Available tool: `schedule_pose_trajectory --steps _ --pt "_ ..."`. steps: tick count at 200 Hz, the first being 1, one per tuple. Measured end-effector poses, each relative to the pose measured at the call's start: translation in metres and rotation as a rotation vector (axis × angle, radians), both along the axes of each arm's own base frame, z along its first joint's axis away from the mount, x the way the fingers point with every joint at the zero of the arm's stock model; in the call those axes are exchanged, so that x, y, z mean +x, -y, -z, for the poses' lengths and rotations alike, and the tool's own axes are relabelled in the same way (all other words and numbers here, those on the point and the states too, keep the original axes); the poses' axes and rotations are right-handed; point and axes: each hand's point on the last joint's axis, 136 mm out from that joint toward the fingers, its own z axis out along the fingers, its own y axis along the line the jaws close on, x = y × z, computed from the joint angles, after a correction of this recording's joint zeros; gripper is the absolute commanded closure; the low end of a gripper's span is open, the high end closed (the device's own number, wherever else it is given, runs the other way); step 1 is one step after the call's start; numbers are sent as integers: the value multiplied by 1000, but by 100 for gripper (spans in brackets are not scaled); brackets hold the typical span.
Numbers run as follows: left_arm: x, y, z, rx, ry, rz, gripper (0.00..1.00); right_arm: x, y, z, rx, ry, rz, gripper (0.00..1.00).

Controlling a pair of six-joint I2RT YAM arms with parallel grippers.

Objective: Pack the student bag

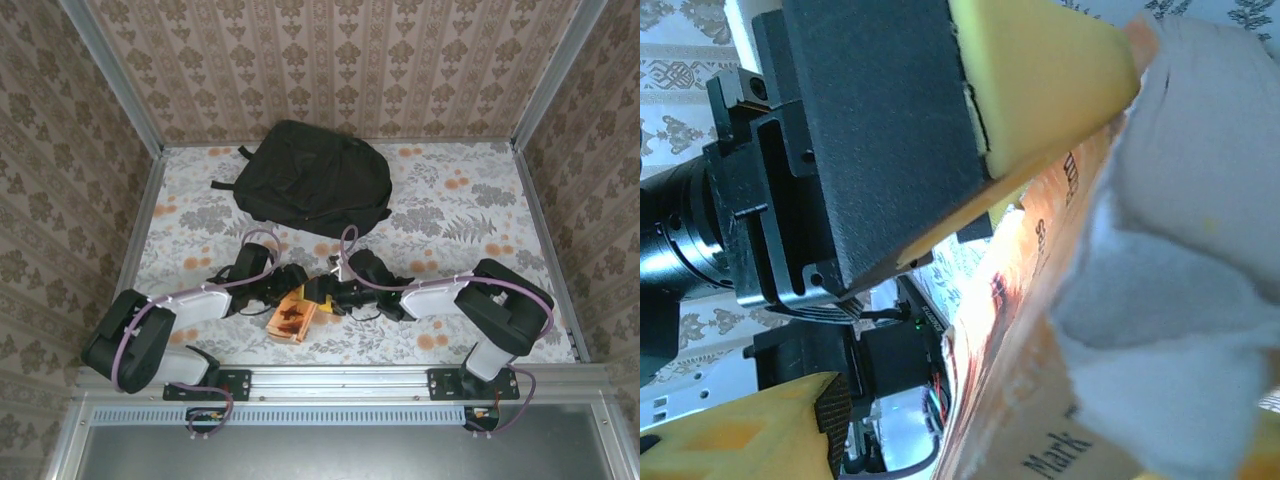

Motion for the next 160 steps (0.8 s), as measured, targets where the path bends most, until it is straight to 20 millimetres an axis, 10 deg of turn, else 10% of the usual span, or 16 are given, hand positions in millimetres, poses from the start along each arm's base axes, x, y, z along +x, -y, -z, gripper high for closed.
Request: schedule_pose_trajectory --steps 63,110,128,160 --pt "-11 -9 -4 7 -25 -3 32 3 6 39 -115 -17 13 49" --pt "-13 -15 -11 8 -20 -16 32 10 11 45 -127 -19 31 98" --pt "-15 -17 -14 30 -23 -6 27 10 14 46 -117 -20 41 100" --pt "11 -13 -73 104 117 54 21 13 49 59 -156 -34 111 100"
